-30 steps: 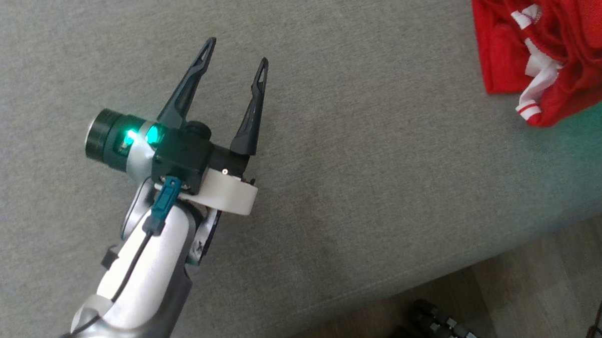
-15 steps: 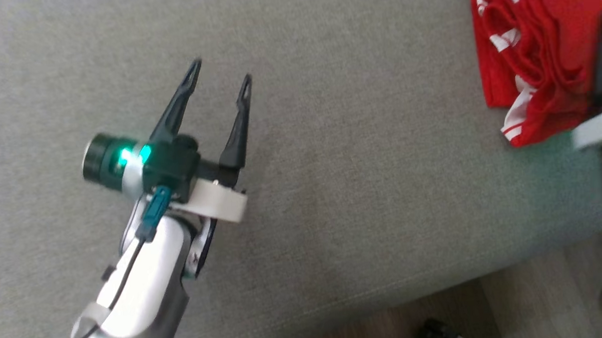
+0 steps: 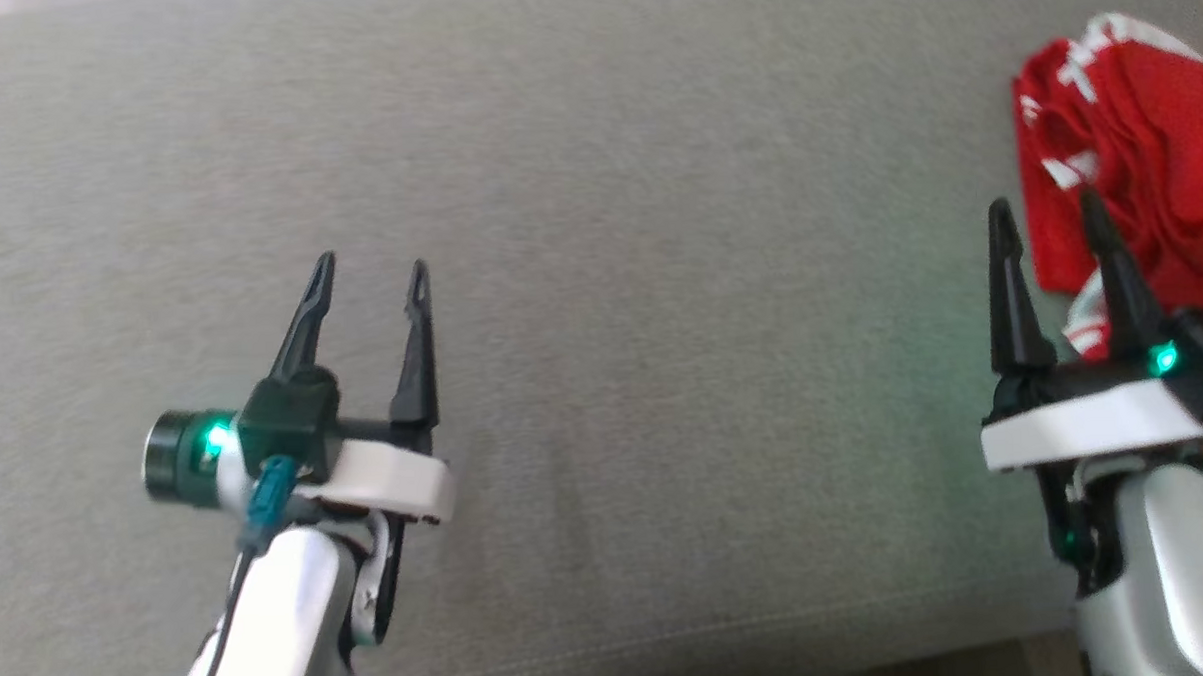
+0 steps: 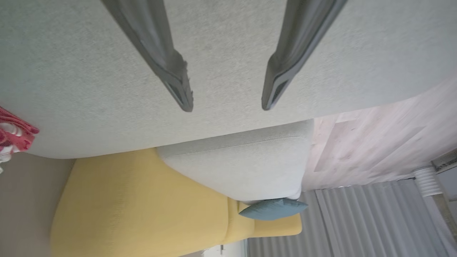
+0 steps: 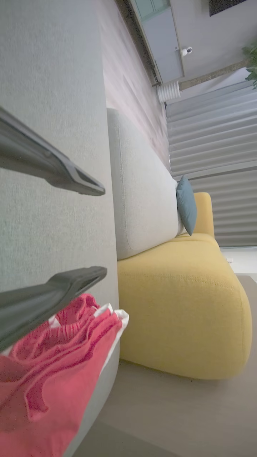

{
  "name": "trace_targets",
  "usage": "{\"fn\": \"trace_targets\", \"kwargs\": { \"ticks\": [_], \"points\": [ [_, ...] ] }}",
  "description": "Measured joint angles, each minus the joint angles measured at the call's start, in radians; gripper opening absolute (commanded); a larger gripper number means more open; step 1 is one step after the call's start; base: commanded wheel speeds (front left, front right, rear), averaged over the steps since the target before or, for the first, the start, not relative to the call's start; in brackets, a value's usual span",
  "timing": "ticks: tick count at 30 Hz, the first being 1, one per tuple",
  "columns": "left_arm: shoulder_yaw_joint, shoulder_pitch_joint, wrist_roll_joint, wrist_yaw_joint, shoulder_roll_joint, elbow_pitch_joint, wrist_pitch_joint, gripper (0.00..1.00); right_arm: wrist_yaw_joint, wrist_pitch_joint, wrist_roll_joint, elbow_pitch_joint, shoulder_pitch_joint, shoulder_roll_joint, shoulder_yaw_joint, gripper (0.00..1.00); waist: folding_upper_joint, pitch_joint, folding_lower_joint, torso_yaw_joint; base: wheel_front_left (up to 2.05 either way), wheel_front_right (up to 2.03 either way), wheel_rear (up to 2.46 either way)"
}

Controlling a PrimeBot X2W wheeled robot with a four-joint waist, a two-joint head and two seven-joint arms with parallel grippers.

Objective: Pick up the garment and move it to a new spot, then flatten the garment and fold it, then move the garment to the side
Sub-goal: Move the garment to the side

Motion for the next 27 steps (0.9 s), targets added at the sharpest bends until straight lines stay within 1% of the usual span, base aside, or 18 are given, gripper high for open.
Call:
{"fn": "trace_targets", "kwargs": {
  "ticks": [4,10,14,24,27],
  "points": [
    [0.013,0.034,-0.018,0.013,0.004,0.008,-0.007,1.00,0.000,0.021,-0.015,-0.054,0.057,0.033,-0.015,1.00,0.0000,-0.038,0.0000,0.045,0.00,0.00,0.00],
    [0.043,0.091,-0.033,0.035,0.016,0.010,-0.007,1.00,0.000,0.048,-0.022,-0.104,0.135,0.050,-0.016,1.00,0.0000,-0.097,-0.0001,0.088,0.00,0.00,0.00],
    [0.048,0.132,-0.044,0.036,0.026,0.009,-0.008,1.00,0.000,0.068,-0.026,-0.122,0.176,0.059,-0.019,1.00,0.0000,-0.134,-0.0001,0.106,0.00,0.00,0.00],
    [0.051,0.209,-0.061,0.035,0.049,0.007,-0.005,1.00,0.000,0.109,-0.022,-0.154,0.255,0.060,-0.014,1.00,0.0000,-0.201,-0.0001,0.117,0.00,0.00,0.00],
    [0.041,0.244,-0.067,0.034,0.063,0.002,0.016,1.00,0.000,0.120,-0.013,-0.163,0.291,0.061,-0.015,1.00,0.0000,-0.233,-0.0001,0.112,0.00,0.00,0.00]
  ]
}}
